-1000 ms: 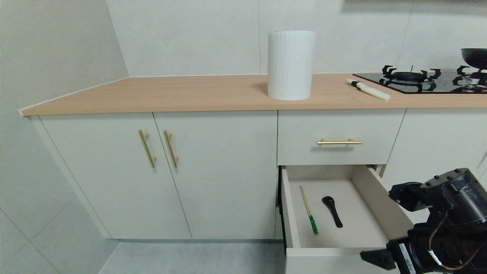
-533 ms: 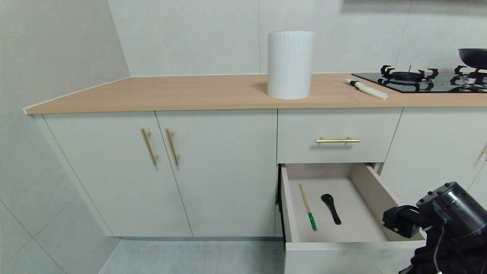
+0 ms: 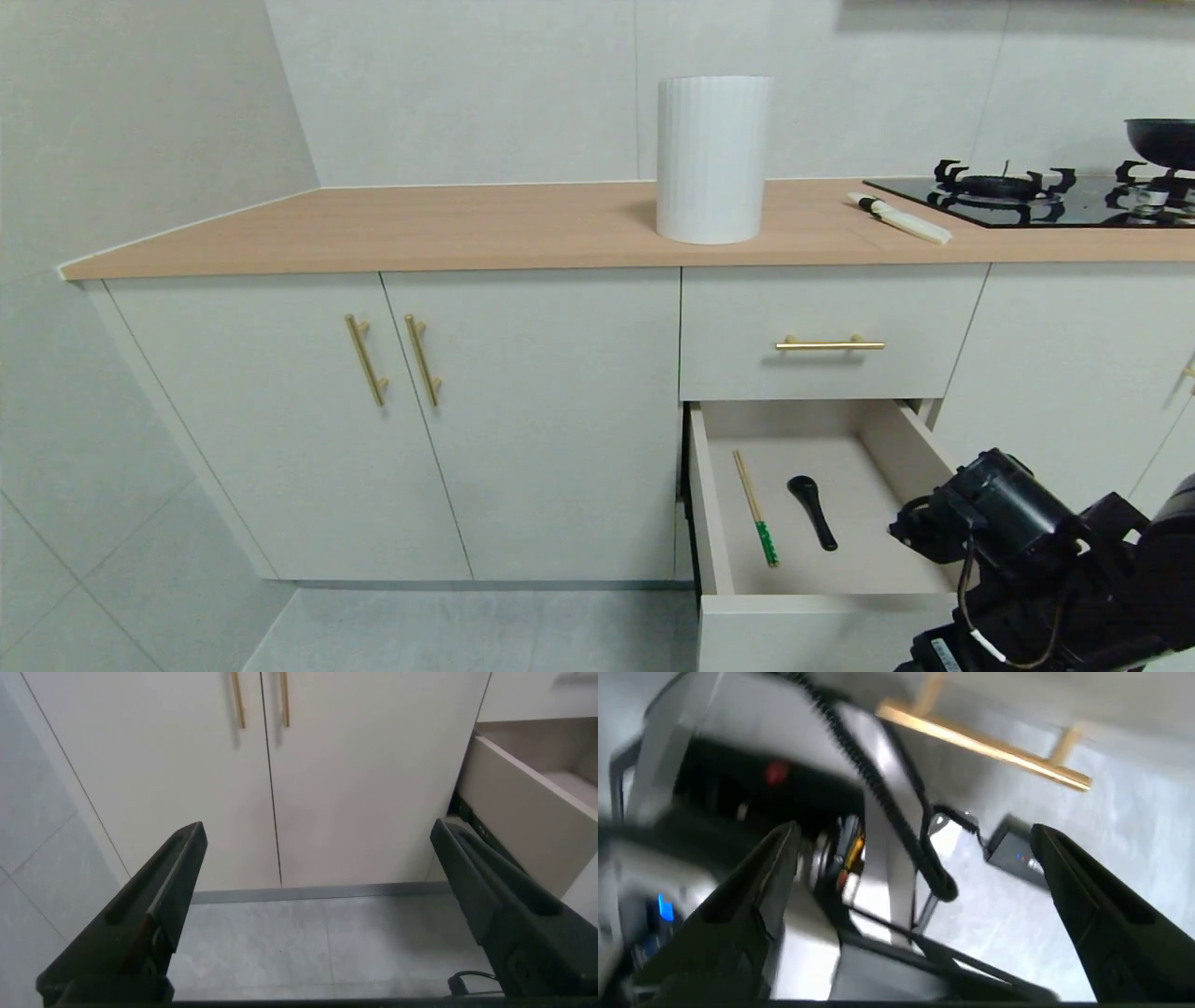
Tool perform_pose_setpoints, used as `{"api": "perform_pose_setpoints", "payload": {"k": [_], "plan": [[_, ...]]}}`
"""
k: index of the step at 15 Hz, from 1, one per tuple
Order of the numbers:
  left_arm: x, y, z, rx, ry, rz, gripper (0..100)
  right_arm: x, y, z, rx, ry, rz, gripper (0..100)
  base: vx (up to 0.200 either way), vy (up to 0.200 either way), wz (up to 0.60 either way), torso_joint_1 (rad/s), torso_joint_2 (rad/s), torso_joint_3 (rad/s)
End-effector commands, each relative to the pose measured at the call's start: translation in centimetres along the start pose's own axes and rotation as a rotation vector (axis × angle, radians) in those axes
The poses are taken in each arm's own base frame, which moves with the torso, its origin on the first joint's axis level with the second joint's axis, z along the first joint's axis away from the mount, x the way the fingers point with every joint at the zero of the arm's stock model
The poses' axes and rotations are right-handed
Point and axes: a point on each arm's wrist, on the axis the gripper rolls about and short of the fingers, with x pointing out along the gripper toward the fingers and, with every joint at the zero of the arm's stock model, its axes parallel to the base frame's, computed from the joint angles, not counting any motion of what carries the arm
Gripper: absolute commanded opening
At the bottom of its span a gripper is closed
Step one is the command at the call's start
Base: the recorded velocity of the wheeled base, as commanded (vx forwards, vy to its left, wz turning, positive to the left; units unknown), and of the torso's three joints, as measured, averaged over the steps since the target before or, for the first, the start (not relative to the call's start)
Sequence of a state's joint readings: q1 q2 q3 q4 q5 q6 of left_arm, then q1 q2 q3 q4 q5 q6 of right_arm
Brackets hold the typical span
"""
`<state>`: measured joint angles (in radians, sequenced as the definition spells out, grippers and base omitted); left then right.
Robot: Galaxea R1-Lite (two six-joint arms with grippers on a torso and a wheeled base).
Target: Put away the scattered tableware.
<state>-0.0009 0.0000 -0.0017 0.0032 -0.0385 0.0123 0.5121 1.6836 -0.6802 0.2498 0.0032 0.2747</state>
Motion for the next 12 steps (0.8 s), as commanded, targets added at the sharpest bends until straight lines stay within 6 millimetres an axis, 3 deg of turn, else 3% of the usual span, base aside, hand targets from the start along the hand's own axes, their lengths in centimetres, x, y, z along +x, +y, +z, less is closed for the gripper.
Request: {"api": "perform_pose_setpoints", "payload": {"k": [1,8,12], "plan": [[0.0,0.0,0.0,0.0,0.0,-0.001,100,1.4,-0.1,0.9,0.022,0.026,-0.037,100,0.0,0.0,0.0,0.0,0.0,0.0],[0.0,0.0,0.0,0.0,0.0,-0.001,100,3.1,-0.4,2.4,0.129,-0.083,-0.171,100,0.0,0.0,0.0,0.0,0.0,0.0],[0.0,0.0,0.0,0.0,0.0,-0.001,100,3.1,-0.6,3.7,0.155,-0.168,-0.169,100,0.0,0.0,0.0,0.0,0.0,0.0]]}}
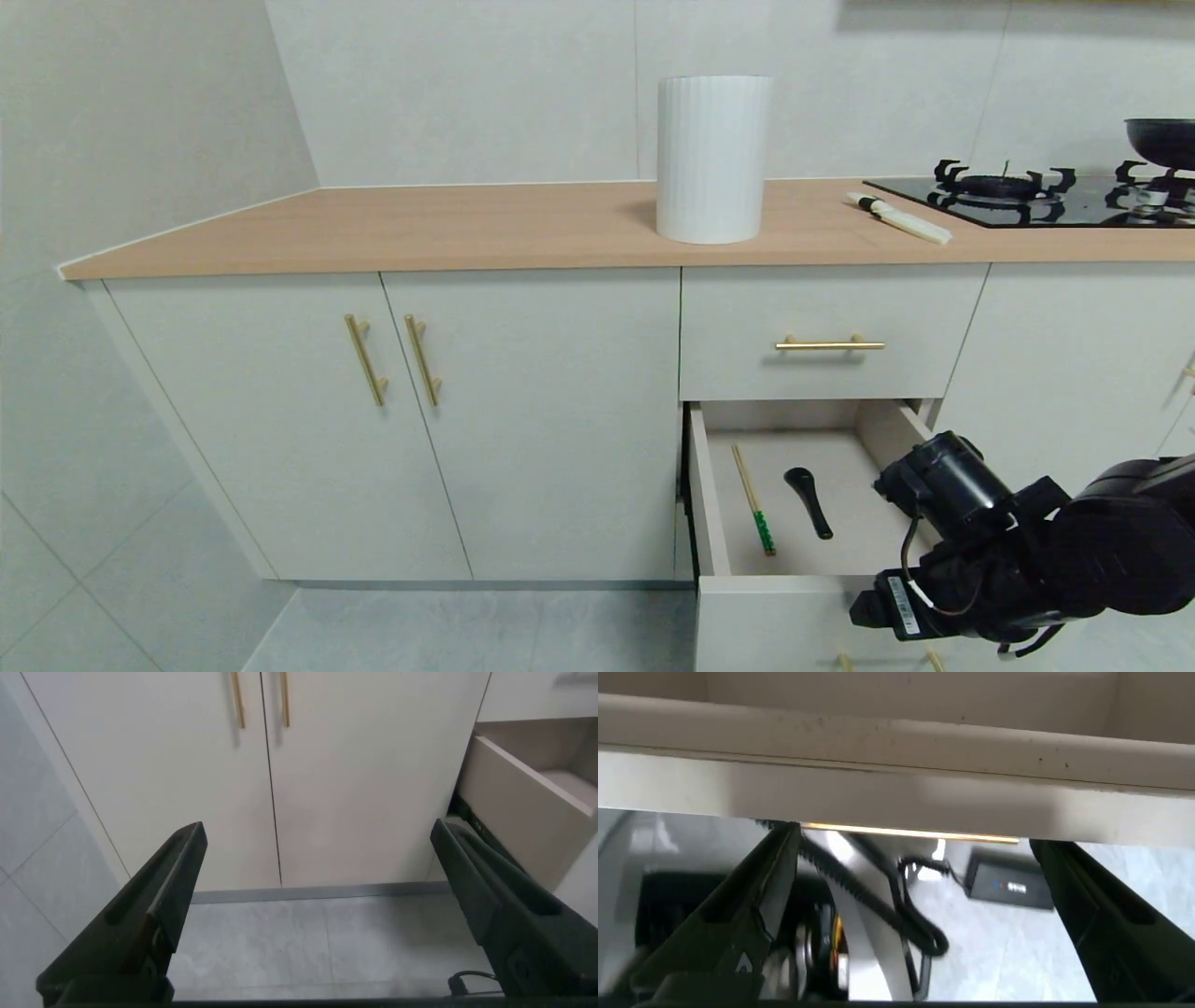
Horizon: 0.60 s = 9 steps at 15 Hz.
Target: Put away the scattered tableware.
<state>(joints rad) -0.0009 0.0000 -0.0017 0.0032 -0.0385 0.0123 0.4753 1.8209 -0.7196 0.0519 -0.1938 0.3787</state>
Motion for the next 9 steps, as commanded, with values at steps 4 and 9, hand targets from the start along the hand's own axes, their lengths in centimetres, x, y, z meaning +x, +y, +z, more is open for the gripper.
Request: {"api": "perform_pose_setpoints", "payload": {"k": [4,9], "plan": [[0.0,0.0,0.0,0.0,0.0,0.001,100,2.5,-0.6,3.1,0.046,-0.031,-0.021,100,0.0,0.0,0.0,0.0,0.0,0.0],[0.0,0.0,0.0,0.0,0.0,0.001,100,6.3,-1.0,7.3,0.101,-0.071,-0.041,100,0.0,0.0,0.0,0.0,0.0,0.0]]}}
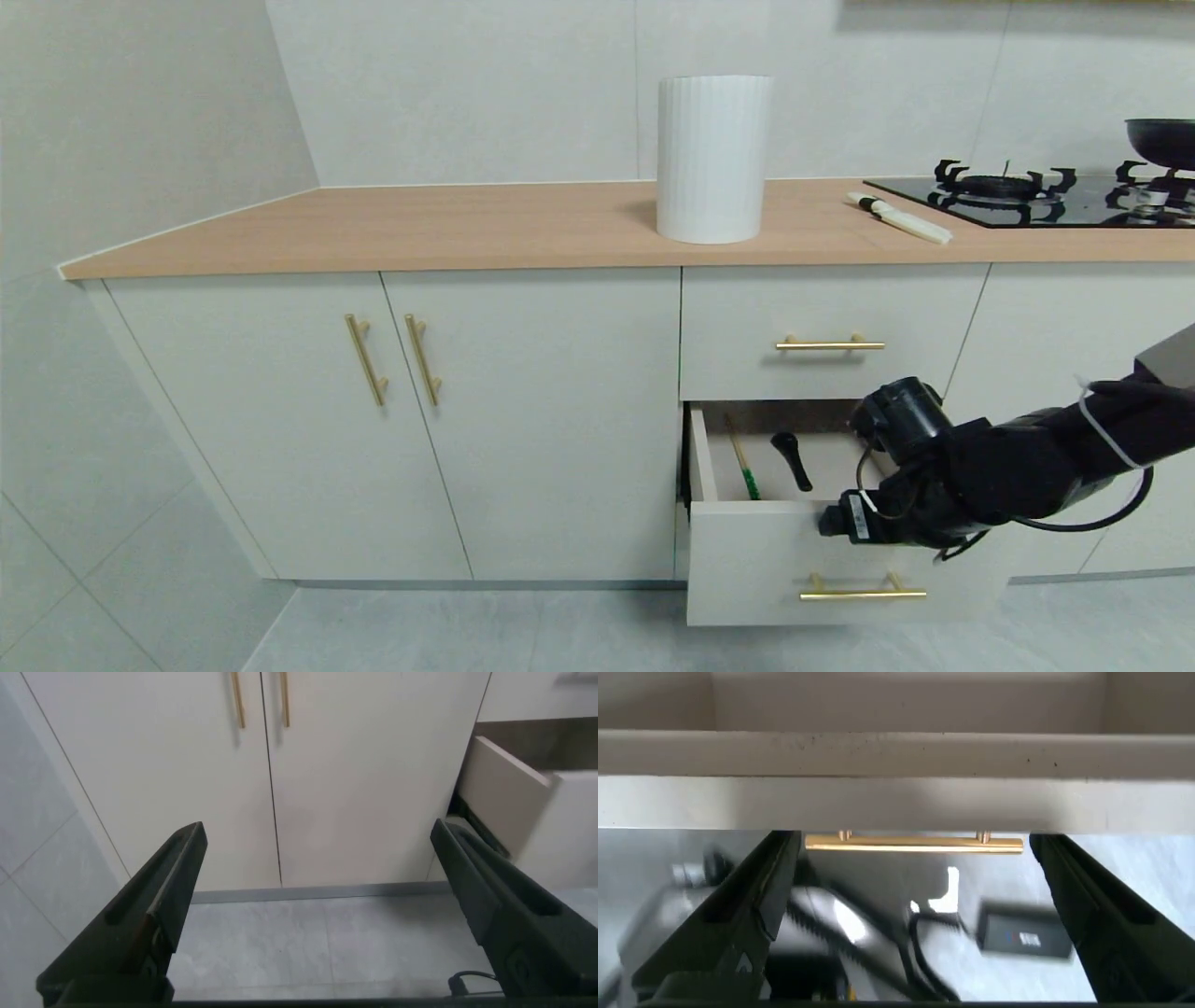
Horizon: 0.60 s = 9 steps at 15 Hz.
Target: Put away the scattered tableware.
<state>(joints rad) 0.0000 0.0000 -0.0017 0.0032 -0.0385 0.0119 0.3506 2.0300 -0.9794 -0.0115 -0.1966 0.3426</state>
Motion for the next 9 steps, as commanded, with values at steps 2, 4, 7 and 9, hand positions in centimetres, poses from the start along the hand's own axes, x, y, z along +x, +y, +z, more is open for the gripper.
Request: {"api": "perform_pose_setpoints", "payload": {"k": [2,4,7,9], "plan": [[0.0,0.0,0.0,0.0,0.0,0.0,100,4.0,-0.2,1.2,0.045,-0.048,-0.009,100,0.0,0.0,0.0,0.0,0.0,0.0],[0.0,0.0,0.0,0.0,0.0,0.0,100,6.1,-0.3,1.7,0.074,-0.143,-0.006,100,0.0,0.0,0.0,0.0,0.0,0.0],[0.0,0.0,0.0,0.0,0.0,-0.001,100,8.5,-0.1,1.4,0.105,-0.268,-0.027,100,0.0,0.0,0.0,0.0,0.0,0.0],[0.0,0.0,0.0,0.0,0.0,0.0,100,9.7,0.0,0.9,0.125,-0.361,0.0,100,0.0,0.0,0.0,0.0,0.0,0.0]]}}
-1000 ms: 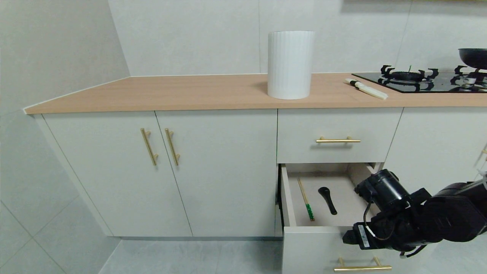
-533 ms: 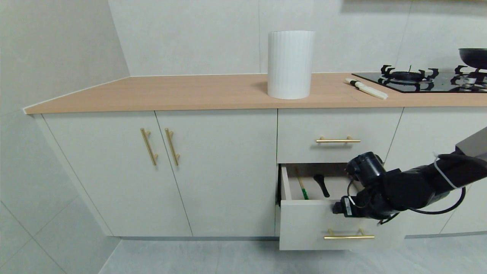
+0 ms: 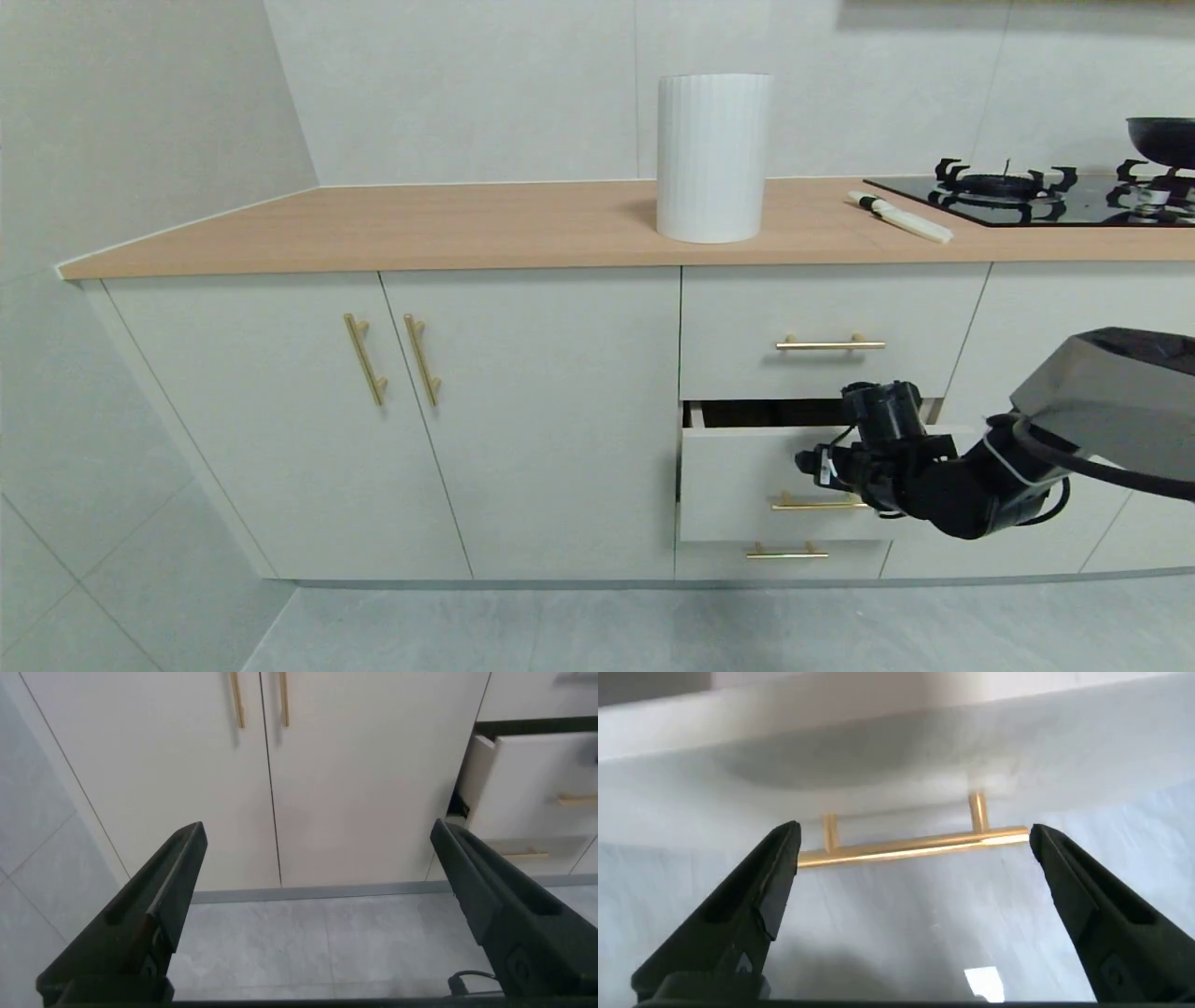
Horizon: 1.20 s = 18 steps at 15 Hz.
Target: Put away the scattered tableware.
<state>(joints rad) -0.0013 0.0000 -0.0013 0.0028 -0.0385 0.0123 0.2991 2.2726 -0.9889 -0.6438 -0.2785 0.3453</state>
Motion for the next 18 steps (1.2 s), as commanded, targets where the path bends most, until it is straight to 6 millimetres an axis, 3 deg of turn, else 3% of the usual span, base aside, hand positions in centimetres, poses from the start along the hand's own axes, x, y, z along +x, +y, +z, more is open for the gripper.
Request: {"api": "perform_pose_setpoints", "payload": {"k": [1,18], "plan": [[0.0,0.0,0.0,0.0,0.0,0.0,100,2.0,-0.6,-3.0,0.004,-0.021,-0.002,100,0.0,0.0,0.0,0.0,0.0,0.0],[0.0,0.0,0.0,0.0,0.0,0.0,100,5.6,-1.0,-2.1,0.1,-0.189,-0.006,100,0.0,0.0,0.0,0.0,0.0,0.0]]}}
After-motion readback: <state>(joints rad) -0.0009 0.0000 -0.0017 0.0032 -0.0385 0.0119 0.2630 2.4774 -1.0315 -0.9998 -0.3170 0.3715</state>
